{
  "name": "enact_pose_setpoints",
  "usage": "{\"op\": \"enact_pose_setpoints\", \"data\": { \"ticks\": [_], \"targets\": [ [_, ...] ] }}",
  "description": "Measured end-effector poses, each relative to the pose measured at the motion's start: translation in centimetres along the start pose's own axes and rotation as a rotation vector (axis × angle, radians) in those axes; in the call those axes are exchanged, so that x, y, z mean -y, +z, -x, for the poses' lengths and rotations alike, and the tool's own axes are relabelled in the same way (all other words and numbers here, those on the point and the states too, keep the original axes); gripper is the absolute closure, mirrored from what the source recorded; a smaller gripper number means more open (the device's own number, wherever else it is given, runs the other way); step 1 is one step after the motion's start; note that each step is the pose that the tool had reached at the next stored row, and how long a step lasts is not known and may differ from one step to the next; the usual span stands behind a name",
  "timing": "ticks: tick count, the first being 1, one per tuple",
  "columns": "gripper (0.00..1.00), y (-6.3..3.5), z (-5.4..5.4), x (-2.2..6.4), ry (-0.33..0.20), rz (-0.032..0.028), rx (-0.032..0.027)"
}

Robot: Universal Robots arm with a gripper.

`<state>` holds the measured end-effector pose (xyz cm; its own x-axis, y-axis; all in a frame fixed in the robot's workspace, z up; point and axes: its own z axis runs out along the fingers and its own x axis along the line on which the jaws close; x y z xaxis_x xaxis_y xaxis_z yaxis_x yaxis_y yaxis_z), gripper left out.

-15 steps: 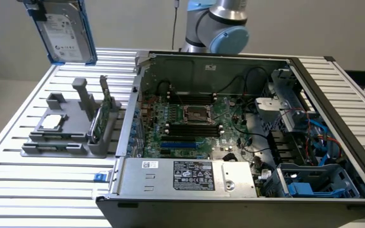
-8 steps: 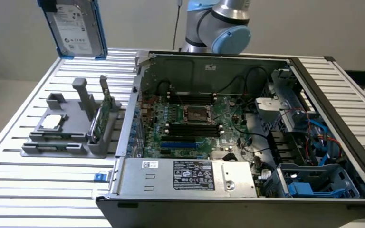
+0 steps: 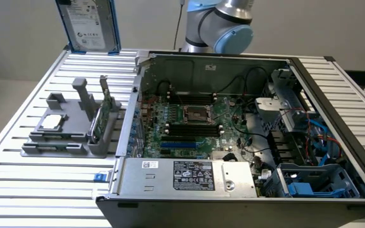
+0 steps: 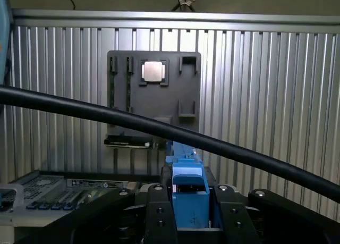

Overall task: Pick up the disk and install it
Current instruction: 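Pick up the disk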

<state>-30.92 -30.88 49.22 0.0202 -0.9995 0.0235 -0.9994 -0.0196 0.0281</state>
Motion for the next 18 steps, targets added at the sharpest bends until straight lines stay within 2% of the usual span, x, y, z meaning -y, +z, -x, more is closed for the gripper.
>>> {"op": "enact_pose_setpoints", "data": {
  "ticks": [10,18],
  "targets": [
    [0.67,-1.25,-0.9,4.50,0.000,0.0022,0.0001],
    [0.67,-1.60,-1.5,8.11,0.000,0.0037,0.0001]
  ]
}}
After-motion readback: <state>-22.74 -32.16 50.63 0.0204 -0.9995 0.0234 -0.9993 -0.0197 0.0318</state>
